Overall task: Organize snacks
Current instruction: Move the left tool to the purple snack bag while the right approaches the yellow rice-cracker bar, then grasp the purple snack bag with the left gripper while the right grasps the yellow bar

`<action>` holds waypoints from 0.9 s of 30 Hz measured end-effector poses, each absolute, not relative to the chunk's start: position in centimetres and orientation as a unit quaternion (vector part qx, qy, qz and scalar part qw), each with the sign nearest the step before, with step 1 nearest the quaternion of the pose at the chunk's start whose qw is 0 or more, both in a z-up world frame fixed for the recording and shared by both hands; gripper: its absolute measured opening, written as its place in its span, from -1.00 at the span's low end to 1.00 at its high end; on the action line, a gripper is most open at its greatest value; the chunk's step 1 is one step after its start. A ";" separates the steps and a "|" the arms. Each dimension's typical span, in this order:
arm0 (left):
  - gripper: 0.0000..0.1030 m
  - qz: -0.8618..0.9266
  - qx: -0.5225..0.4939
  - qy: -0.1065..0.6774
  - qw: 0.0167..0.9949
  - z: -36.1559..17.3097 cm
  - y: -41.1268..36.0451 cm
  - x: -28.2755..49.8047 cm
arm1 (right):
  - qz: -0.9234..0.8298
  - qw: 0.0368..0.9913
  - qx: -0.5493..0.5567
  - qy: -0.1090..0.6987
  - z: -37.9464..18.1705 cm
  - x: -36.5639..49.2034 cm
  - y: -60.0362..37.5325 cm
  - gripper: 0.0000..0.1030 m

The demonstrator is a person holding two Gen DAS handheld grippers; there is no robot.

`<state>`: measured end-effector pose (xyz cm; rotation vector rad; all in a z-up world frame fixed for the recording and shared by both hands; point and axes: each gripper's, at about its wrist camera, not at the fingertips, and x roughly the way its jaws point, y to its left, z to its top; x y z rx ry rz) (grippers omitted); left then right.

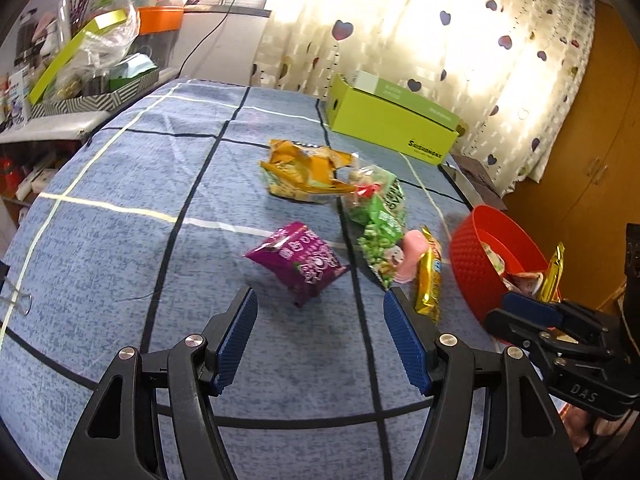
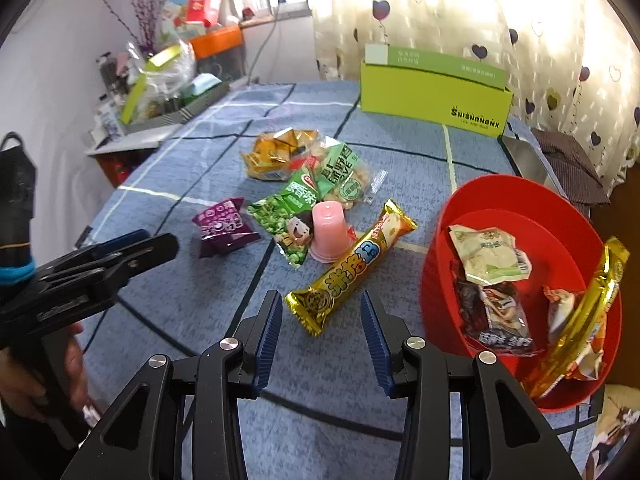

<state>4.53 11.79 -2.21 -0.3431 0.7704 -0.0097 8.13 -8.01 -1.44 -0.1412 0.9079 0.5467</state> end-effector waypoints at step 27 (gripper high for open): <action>0.29 -0.001 -0.209 0.409 0.888 -5.0 15.2 9.9 | 0.135 0.856 -0.071 0.493 -6.6 12.8 -4.7 -0.53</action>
